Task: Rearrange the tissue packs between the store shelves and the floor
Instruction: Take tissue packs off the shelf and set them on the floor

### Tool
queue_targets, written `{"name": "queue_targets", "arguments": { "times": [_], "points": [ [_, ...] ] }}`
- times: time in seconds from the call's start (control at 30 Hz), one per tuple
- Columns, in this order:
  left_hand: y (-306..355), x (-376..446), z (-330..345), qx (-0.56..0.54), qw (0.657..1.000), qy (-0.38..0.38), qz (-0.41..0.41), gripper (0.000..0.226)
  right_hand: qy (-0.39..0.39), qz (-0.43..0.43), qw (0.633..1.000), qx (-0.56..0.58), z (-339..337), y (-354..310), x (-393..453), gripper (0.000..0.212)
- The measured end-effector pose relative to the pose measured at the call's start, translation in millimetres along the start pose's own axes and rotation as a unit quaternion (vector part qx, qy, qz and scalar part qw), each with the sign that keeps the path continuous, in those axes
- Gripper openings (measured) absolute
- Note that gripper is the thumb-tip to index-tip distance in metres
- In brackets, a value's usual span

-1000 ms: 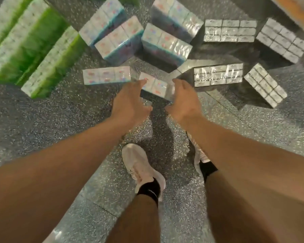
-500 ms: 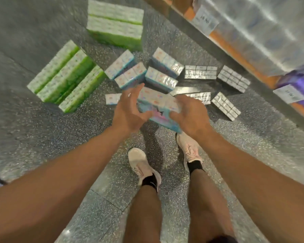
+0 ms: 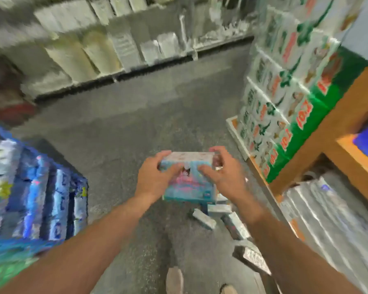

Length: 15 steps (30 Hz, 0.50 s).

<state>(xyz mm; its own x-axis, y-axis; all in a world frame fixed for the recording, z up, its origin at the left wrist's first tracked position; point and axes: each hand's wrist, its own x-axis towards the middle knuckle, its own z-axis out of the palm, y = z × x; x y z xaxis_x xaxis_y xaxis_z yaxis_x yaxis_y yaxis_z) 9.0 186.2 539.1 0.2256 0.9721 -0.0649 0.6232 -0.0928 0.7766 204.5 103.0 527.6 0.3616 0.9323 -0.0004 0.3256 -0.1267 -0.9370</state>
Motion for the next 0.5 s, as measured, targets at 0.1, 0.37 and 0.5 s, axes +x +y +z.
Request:
{"name": "queue_targets", "arguments": {
  "times": [0.1,0.37,0.5],
  "points": [
    [10,-20,-95,0.008,0.992,0.123,-0.024,0.052,-0.039,-0.101,0.994,-0.012,43,-87,18,0.041],
    [-41,-158,-345,0.002,0.910,0.405,-0.083,0.059,-0.231,-0.310,0.922,0.004,242,-293,-45,0.043],
    [-91,-269,-454,0.037,0.855,0.502,-0.125,0.060,-0.329,-0.394,0.858,0.027,358,-372,-136,0.058]
  ]
}}
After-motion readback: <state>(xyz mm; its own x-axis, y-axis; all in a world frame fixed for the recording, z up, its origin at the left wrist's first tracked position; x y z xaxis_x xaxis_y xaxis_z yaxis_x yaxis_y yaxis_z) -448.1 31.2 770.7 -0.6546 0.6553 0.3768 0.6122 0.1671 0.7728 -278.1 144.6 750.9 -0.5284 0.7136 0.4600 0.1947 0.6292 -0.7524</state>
